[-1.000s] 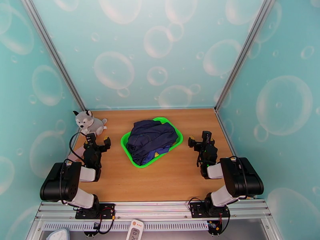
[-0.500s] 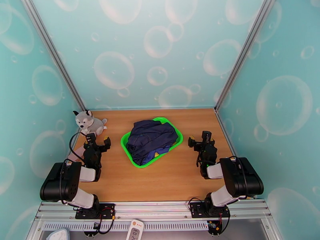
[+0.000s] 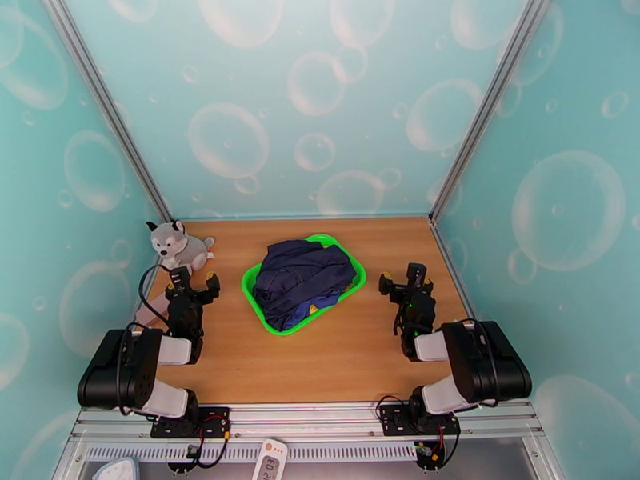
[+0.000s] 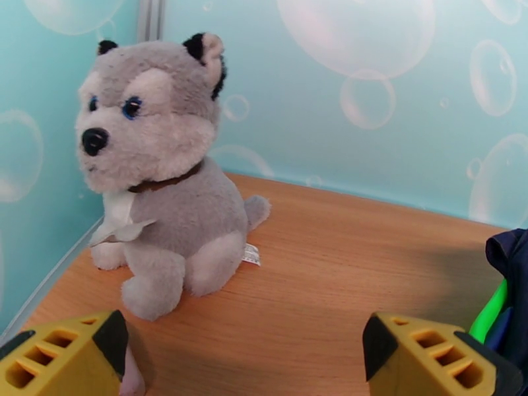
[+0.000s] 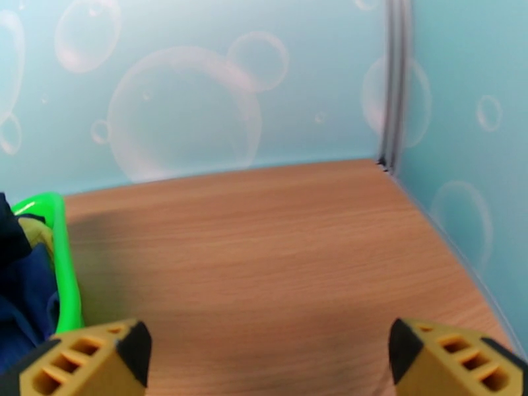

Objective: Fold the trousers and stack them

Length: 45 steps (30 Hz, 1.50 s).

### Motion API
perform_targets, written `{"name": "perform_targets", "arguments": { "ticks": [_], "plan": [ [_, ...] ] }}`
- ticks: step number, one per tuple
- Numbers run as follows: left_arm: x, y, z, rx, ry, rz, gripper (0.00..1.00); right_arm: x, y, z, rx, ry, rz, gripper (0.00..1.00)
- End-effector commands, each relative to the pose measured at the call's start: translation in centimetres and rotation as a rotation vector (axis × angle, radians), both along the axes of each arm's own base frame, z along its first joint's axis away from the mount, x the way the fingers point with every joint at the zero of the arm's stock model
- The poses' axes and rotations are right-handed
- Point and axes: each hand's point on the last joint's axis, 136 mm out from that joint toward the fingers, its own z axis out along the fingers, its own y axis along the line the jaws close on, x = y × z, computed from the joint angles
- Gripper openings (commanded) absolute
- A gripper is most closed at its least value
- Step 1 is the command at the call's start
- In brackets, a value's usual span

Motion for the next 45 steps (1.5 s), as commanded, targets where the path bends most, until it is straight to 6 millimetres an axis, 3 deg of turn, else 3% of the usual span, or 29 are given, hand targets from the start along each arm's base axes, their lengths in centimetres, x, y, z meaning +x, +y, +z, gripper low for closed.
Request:
{"name": "perform_targets", "arguments": {
  "ticks": [1,4,7,9,12,14,17,24,30,34,37,43,45],
  "plan": [
    [-1.1,1.3,5.7,-0.087,-0.086,0.118,0.99,-2.7,0.4,4.9,-0.013,-0.126,-0.096,0.99],
    [0.3,-2.3,8.5,-0.221,0.013,-0.038,0.99,-1.7,3.5,6.8,0.072,0.013,0.009,0.99],
    [0.4,-10.6,10.2,-0.189,0.178,-0.284,0.99,-1.4,6.4,7.7,0.193,0.195,0.109,0.99],
    [-1.3,-16.7,12.1,-0.084,0.216,-0.441,0.99,-1.9,9.1,8.2,0.209,0.299,0.201,0.99],
    [-3.8,-23.8,14.3,0.007,0.250,-0.681,0.99,-3.2,11.3,7.8,0.240,0.400,0.271,0.99],
    [-5.0,-27.8,13.9,0.105,0.314,-0.822,0.99,-4.0,12.6,7.2,0.298,0.449,0.345,0.99],
    [-5.6,-31.6,11.8,0.376,0.392,-0.837,0.99,-5.3,13.7,6.1,0.379,0.502,0.401,0.99],
    [-3.7,-35.1,5.3,0.694,0.597,-0.909,1.00,-7.0,13.4,5.8,0.434,0.497,0.434,0.99],
    [-0.9,-34.6,0.7,0.781,0.728,-0.836,0.99,-7.8,13.3,6.0,0.424,0.501,0.461,0.99],
    [-0.7,-35.0,-1.3,0.753,0.779,-0.856,0.98,-8.1,13.3,5.9,0.420,0.506,0.471,0.99],
    [-0.7,-35.0,-1.6,0.696,0.799,-0.884,0.80,-8.3,13.2,5.9,0.420,0.506,0.472,0.99],
    [-0.6,-34.8,1.6,0.549,0.741,-0.939,0.05,-8.1,13.3,6.2,0.414,0.499,0.481,0.99],
    [-0.4,-34.5,4.4,0.493,0.666,-0.946,0.00,-8.0,13.6,6.5,0.412,0.491,0.501,0.99]
  ]
}}
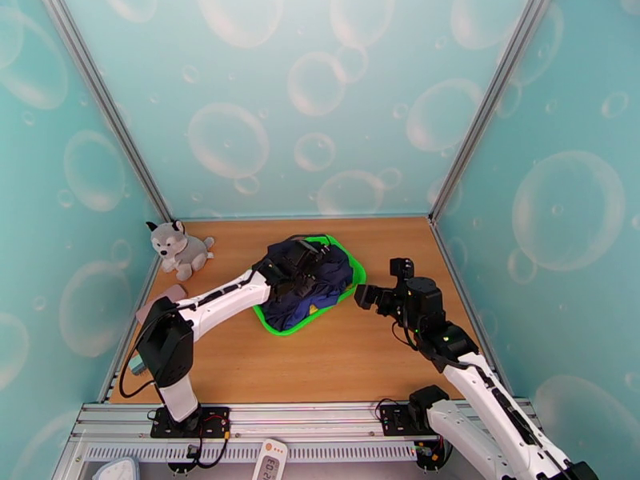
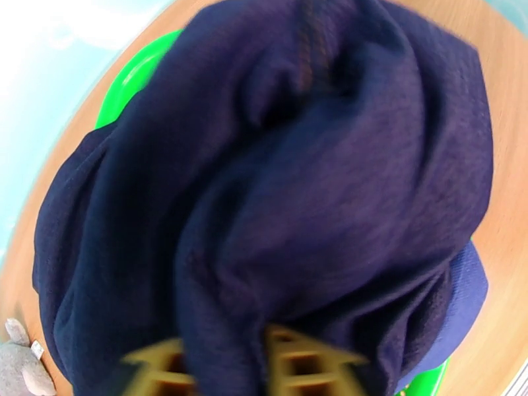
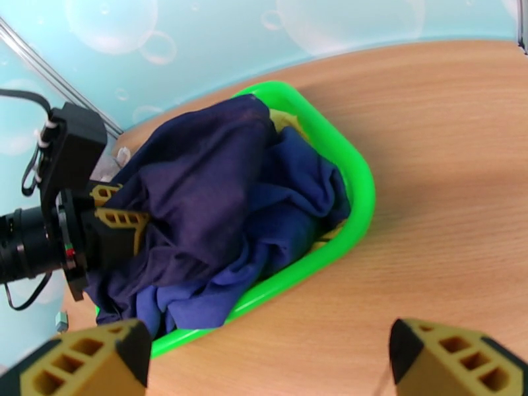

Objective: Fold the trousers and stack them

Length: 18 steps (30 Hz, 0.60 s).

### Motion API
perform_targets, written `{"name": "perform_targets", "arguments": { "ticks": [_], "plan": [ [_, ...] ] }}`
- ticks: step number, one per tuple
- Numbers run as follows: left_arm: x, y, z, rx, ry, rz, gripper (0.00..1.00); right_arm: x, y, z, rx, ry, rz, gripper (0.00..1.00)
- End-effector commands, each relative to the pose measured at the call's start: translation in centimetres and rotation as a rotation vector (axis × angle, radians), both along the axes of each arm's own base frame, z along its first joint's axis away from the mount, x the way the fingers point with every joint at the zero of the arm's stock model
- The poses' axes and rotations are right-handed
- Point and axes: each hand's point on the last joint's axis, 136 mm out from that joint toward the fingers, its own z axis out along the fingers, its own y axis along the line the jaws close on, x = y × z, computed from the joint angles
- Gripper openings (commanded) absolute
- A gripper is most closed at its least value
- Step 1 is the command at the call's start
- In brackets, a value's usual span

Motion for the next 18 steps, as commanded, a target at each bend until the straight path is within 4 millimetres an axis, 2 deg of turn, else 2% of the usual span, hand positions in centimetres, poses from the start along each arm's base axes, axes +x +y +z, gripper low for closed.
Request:
{"name": "perform_targets", "arguments": {
  "ticks": [1,5,7,11,13,15,18],
  "plan": [
    [-0.1,1.3,5.5,-0.144,-0.045,0.013,0.00,0.0,0.5,0.3,0.006,-0.014,0.039,0.99],
    [0.9,4.1,14.5,-0.372,-0.180,0.093,0.00,-0.3,2.6,1.8,0.025,-0.079,0.149,0.99],
    [1.1,6.3,19.5,-0.477,-0.257,0.154,0.00,-0.5,3.5,2.3,0.018,-0.099,0.189,0.99],
    [1.6,12.3,29.3,-0.625,-0.434,0.351,0.00,-0.4,6.1,2.9,-0.024,-0.124,0.269,0.99],
    [0.8,15.0,34.4,-0.707,-0.540,0.442,0.00,-0.3,7.6,2.6,-0.078,-0.122,0.303,0.99],
    [-1.0,17.3,40.5,-0.824,-0.659,0.466,0.00,-0.2,9.2,2.1,-0.157,-0.122,0.323,0.99],
    [-3.6,20.4,47.7,-0.939,-0.814,0.519,0.00,-0.3,11.6,1.4,-0.225,-0.124,0.365,0.99]
  ]
}}
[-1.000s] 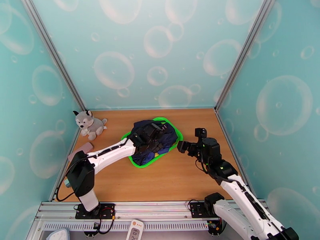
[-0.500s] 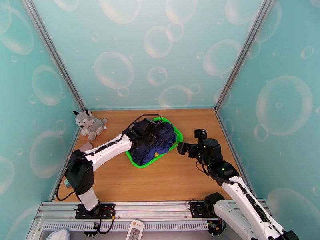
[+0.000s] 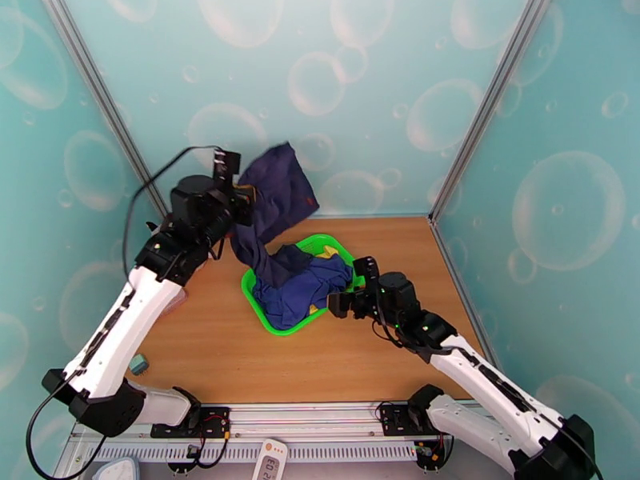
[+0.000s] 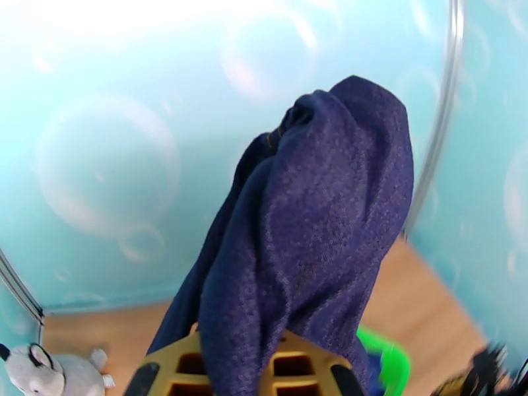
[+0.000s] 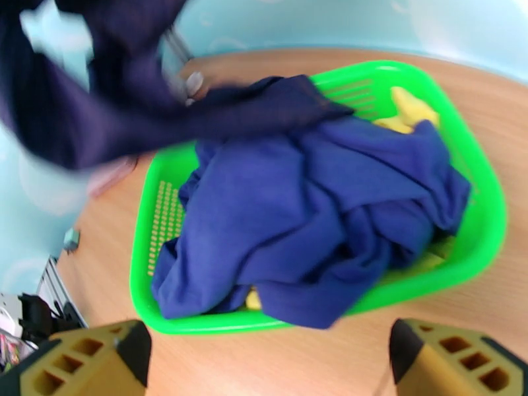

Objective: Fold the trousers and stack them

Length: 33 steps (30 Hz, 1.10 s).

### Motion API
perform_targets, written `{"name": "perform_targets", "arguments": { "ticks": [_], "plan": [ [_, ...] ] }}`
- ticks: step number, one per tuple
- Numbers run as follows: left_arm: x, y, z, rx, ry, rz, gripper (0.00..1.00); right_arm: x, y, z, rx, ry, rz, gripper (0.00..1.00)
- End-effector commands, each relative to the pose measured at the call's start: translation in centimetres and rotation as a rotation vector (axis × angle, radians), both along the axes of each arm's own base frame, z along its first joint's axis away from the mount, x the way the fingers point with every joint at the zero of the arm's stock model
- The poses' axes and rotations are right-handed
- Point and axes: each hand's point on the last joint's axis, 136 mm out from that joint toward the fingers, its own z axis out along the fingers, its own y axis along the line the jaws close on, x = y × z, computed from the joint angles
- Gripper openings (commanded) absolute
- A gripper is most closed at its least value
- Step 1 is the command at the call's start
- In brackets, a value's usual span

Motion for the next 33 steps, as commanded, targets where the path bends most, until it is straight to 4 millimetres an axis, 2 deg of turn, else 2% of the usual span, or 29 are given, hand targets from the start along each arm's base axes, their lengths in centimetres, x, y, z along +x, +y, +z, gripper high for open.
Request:
{"name": "perform_targets", "arguments": {
  "ticks": [1,3,5,8,12,16,22,24,27,33],
  "plan": [
    [-4.7,5.7,11.2,-0.214,-0.260,0.149,0.00,0.9,1.7,0.9,-0.083,-0.091,0.011,0.99],
    [-6.0,8.3,13.7,-0.249,-0.332,0.256,0.00,0.5,3.7,0.6,-0.099,-0.096,0.054,0.99],
    [-7.3,10.4,15.2,-0.284,-0.404,0.342,0.00,-0.1,5.6,0.4,-0.115,-0.110,0.090,0.99],
    [-8.5,11.7,16.1,-0.287,-0.462,0.386,0.00,-1.0,8.5,0.1,-0.136,-0.126,0.147,0.99],
    [-8.6,11.3,14.9,-0.270,-0.423,0.358,0.00,-0.8,11.5,-1.3,-0.188,-0.103,0.178,0.99],
    [-10.3,12.4,13.1,-0.269,-0.427,0.367,0.00,-0.2,14.4,-2.8,-0.264,-0.094,0.178,0.97],
    [-12.2,12.6,10.6,-0.239,-0.359,0.306,0.00,0.9,19.2,-6.5,-0.354,-0.011,0.202,0.75],
    [-12.9,12.8,9.8,-0.238,-0.339,0.293,0.00,1.2,20.5,-7.8,-0.373,0.011,0.208,0.71],
    [-13.9,13.3,8.9,-0.240,-0.330,0.288,0.00,1.3,21.8,-9.1,-0.404,0.015,0.215,0.68],
    [-14.9,13.9,7.9,-0.217,-0.329,0.294,0.00,1.8,22.2,-11.3,-0.443,0.069,0.173,0.55]
  ]
}}
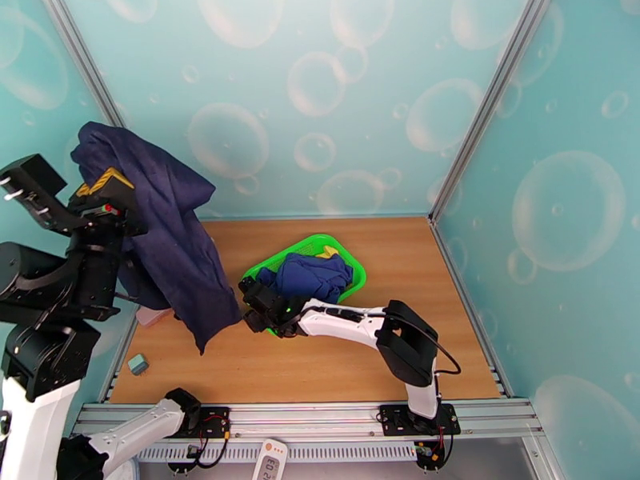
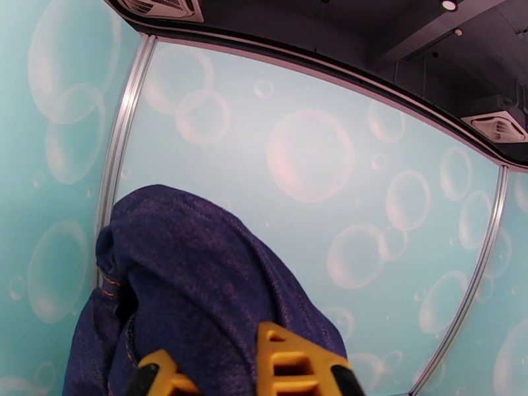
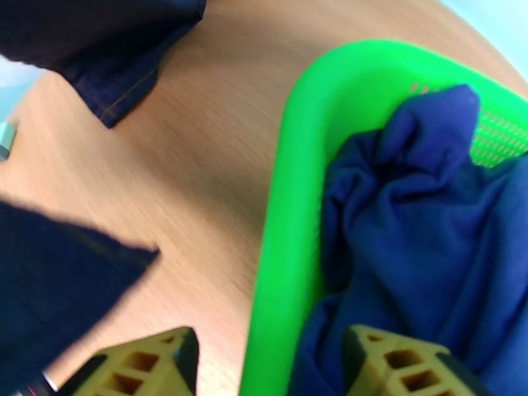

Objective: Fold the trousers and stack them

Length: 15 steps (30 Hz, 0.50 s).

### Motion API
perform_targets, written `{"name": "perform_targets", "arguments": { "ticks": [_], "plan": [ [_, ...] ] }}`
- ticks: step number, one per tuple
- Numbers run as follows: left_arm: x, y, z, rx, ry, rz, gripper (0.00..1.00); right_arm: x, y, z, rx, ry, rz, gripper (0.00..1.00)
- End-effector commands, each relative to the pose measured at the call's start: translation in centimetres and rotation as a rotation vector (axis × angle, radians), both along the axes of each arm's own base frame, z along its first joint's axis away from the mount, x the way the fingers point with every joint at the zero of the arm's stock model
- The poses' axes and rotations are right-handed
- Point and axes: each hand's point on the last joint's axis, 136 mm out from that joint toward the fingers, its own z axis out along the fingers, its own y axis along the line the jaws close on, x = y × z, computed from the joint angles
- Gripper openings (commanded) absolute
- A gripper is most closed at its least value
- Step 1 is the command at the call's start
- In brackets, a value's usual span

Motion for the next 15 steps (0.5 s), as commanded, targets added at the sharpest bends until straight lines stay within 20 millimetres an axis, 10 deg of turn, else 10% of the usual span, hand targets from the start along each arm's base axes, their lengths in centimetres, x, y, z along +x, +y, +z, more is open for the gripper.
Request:
{"name": "perform_targets", "arguments": {
  "ticks": [1,10,15],
  "plan": [
    [0.1,-0.4,-0.2,0.020,-0.016,-0.009,0.00,0.2,0.0,-0.6,-0.020,0.023,-0.047,0.53],
    [1.0,-1.3,-1.5,0.051,0.005,-0.032,0.00,1.1,-3.1,-0.8,-0.002,0.046,-0.151,0.19],
    [1.7,-4.2,-3.0,0.083,0.018,-0.170,0.00,3.8,-8.5,-0.3,0.077,0.076,-0.284,0.14]
  ]
}}
